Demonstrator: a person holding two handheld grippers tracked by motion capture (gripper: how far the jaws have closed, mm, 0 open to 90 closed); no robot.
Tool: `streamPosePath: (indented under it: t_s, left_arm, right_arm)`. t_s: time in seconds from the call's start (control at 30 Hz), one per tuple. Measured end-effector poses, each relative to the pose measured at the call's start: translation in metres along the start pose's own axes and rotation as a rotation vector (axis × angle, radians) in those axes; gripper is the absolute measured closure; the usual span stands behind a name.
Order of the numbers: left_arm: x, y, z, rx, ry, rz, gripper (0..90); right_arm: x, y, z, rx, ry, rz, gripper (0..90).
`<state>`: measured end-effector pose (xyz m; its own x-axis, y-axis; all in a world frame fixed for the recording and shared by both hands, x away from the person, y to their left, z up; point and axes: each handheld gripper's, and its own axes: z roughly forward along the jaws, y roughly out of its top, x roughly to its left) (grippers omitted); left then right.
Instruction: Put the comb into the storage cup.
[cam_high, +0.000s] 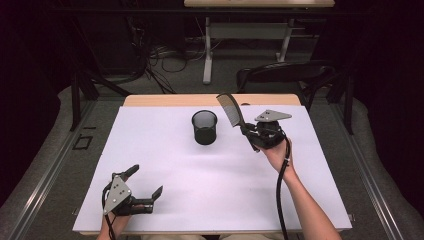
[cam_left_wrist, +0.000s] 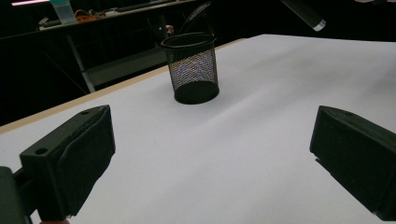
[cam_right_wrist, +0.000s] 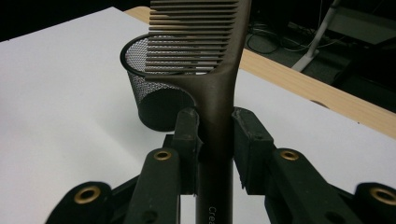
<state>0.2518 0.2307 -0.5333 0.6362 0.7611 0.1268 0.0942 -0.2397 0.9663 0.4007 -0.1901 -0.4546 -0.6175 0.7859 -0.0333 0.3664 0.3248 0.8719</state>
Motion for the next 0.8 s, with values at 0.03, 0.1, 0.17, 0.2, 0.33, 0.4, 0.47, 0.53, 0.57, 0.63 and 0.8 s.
streamPosePath:
  t_s: [0.03,0.1,0.17,0.2,0.33,0.4,0.47,0.53,0.57,0.63,0.8]
  left_arm:
    - [0.000,0.000,0.000,0.002,0.001,0.001,0.0]
    - [0.000,0.000,0.000,0.001,0.001,0.000,0.0]
    - [-0.001,0.000,0.001,0.001,0.001,0.000,0.0]
    - [0.000,0.000,0.001,0.001,0.001,0.000,0.1]
    - [0.000,0.000,0.001,0.002,0.001,0.000,0.0]
    - [0.000,0.000,0.000,0.000,0.001,-0.001,0.1]
    - [0.000,0.000,0.000,-0.002,0.001,-0.001,0.0]
    - [0.000,0.000,0.000,0.000,0.002,0.000,0.0]
    - [0.000,0.000,0.000,0.000,0.002,0.000,0.1]
    - [0.000,0.000,0.000,-0.001,0.002,0.000,0.1]
    - [0.000,0.000,0.000,-0.002,0.001,-0.001,0.0]
  right_arm:
    - [0.000,0.001,0.000,-0.001,0.002,-0.002,72.5]
    - [0.001,0.003,0.001,-0.008,-0.002,-0.005,72.5]
    - [0.002,0.006,0.003,-0.007,0.002,-0.012,72.5]
    - [0.002,0.007,0.003,-0.007,0.000,-0.017,72.5]
    - [0.004,0.011,0.005,-0.013,0.005,-0.024,72.5]
    - [0.004,0.013,0.006,-0.018,0.006,-0.026,72.5]
    - [0.004,0.014,0.006,-0.020,0.006,-0.026,72.5]
    - [0.004,0.015,0.006,-0.025,0.006,-0.025,72.5]
    - [0.005,0.015,0.007,-0.025,0.007,-0.023,72.5]
    - [0.005,0.016,0.007,-0.029,0.004,-0.024,72.5]
    - [0.004,0.020,0.008,-0.037,0.006,-0.024,72.5]
